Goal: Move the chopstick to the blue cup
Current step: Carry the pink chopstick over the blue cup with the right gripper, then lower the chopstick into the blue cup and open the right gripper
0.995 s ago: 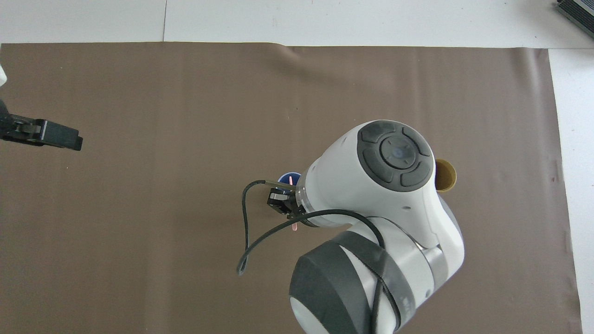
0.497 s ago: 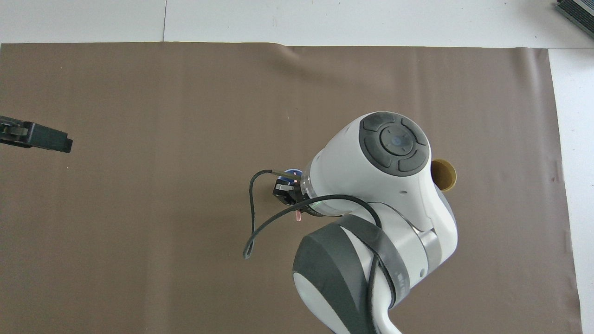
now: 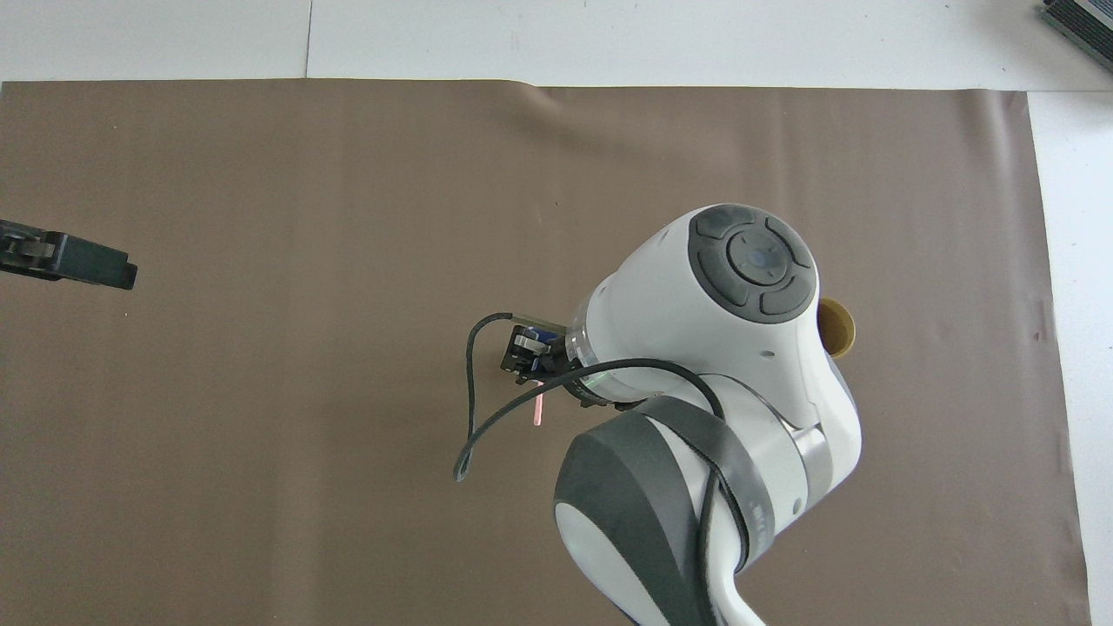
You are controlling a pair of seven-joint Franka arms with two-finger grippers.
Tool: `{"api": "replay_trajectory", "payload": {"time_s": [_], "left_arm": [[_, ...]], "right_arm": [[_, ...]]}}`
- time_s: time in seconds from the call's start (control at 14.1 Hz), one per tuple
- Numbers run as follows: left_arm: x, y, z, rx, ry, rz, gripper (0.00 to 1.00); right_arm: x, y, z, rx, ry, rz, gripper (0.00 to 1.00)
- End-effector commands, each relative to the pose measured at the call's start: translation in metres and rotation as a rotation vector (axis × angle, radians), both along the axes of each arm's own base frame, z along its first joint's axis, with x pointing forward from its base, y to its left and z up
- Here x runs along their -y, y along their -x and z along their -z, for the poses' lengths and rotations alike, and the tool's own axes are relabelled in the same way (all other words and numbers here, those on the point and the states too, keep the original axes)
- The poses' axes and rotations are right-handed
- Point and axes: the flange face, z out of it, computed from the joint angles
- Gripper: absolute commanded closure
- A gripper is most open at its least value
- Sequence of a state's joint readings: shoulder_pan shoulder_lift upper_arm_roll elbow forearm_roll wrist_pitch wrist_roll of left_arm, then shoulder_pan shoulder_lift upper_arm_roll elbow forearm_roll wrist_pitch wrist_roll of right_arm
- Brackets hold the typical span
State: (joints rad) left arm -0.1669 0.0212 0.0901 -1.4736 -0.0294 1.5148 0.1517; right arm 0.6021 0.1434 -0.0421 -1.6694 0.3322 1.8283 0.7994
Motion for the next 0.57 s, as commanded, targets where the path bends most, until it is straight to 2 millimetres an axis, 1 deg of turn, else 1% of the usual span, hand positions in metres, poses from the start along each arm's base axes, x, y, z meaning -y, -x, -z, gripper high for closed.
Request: {"api": "replay_trajectory", "payload": {"time_s": [0.0,0.07,0.14,0.21,0.28,0.36,0.43,0.5], "left_arm": [[-0.005,0.012,0.001,-0.011,-0.012,0.013,0.0],[-0.005,0.012,0.001,-0.011,-0.012,0.013,0.0],[-0.005,0.012,0.0,-0.008,-0.012,0.013,0.0],[-0.005,0.013,0.0,-0.008,-0.012,0.014,0.0],[-0.005,0.013,0.0,-0.01,-0.012,0.013,0.0],[-0.004,0.012,0.0,-0.011,-0.012,0.013,0.0],[-0.004,0.013,0.0,-0.011,-0.012,0.011,0.0],[-0.003,0.012,-0.001,-0.008,-0.01,0.016,0.0]], "right_arm": [[0.004,0.0,-0.008,0.029,-0.005,-0.02,0.0],[0.014,-0.004,-0.014,0.061,0.029,-0.023,0.0],[0.027,-0.008,-0.035,0.128,0.067,-0.03,0.0],[0.04,-0.013,-0.044,0.168,0.101,-0.03,0.0],[0.058,-0.018,-0.057,0.205,0.12,-0.026,0.0],[0.071,-0.021,-0.066,0.237,0.14,-0.041,0.0],[0.09,-0.025,-0.074,0.268,0.172,-0.061,0.0],[0.113,-0.029,-0.083,0.29,0.201,-0.09,0.0]]}}
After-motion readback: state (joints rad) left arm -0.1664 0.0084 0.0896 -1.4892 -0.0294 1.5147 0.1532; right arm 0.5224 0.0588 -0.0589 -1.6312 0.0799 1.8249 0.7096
